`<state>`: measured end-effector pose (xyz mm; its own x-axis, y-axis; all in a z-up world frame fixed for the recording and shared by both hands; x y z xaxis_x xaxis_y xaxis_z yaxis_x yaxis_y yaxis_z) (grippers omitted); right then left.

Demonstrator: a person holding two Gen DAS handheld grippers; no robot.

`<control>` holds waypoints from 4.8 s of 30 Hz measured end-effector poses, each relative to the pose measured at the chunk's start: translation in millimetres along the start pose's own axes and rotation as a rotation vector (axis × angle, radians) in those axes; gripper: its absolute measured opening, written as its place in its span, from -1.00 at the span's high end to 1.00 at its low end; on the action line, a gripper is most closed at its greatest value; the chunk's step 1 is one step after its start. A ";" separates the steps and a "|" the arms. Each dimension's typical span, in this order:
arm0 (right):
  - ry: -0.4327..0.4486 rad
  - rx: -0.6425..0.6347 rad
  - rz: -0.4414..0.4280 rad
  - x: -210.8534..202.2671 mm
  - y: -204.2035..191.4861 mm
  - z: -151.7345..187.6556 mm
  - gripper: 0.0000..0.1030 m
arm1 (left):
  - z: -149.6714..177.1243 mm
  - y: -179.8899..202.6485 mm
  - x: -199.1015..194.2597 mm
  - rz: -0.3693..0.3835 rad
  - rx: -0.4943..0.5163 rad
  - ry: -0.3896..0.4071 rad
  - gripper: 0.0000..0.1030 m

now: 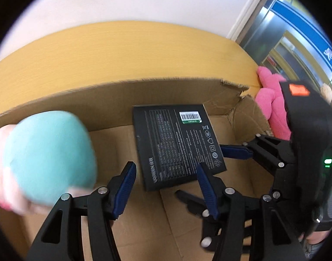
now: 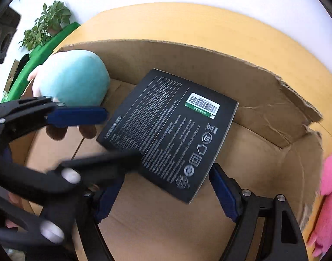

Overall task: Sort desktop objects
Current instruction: 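Carry the black box into the cardboard box and release it, then move the right gripper back toward the black sunglasses, then grasp the black sunglasses by the frame with the right gripper, then carry the sunglasses over the cardboard box with the right gripper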

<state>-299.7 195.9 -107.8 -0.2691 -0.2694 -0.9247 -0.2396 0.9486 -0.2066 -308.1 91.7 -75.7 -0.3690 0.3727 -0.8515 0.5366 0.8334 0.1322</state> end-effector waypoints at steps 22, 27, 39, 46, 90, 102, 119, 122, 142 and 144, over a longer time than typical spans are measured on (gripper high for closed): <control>0.536 0.015 -0.011 -265.1 -88.1 185.4 -0.99 | 191.6 54.1 -286.2 -0.286 0.035 0.472 -0.53; 0.532 0.057 -0.003 -259.1 -92.9 220.8 -0.99 | 227.2 63.0 -295.6 -0.312 0.018 0.463 -0.53; 0.546 0.122 -0.019 -259.1 -79.4 293.5 -0.99 | 259.0 79.8 -297.3 -0.292 -0.001 0.480 -0.53; 0.555 0.096 -0.028 -260.4 -86.9 307.4 -0.99 | 262.6 90.1 -293.0 -0.317 0.013 0.472 -0.53; 0.203 0.161 -0.049 -111.4 -60.5 400.2 -0.07 | 283.3 172.4 -67.9 0.350 -0.092 0.003 -0.44; 0.195 0.137 -0.109 -106.0 -78.1 399.5 -0.07 | 294.9 175.8 -70.7 0.365 -0.060 -0.026 0.23; 0.269 0.104 -0.129 -129.9 -96.3 387.4 -0.07 | 279.9 180.3 -109.7 0.381 -0.022 0.066 0.41; 0.308 0.083 -0.122 -144.3 -103.9 375.7 -0.07 | 267.8 179.9 -125.7 0.371 0.008 0.103 0.41; 0.480 -0.072 -0.192 -198.3 -164.9 258.9 -0.01 | 183.8 100.3 -211.0 0.240 0.103 0.273 0.43; 0.481 -0.071 -0.217 -198.0 -169.5 245.8 -0.02 | 177.0 88.8 -214.4 0.227 0.098 0.278 0.43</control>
<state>23.4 129.2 31.7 -0.5999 -0.5197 -0.6082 -0.3954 0.8535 -0.3393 -47.1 13.6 28.8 -0.4171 0.6517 -0.6336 0.6940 0.6785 0.2410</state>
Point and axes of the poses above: each gripper's, at about its wrist camera, not at the fingertips, and x roughly the way its jaws point, y to its right, z to its underside, the point moved 3 cm from there along x, roughly the way its jaws point, and after that the axes turned 14 degrees about x, right-handed, at the moved point
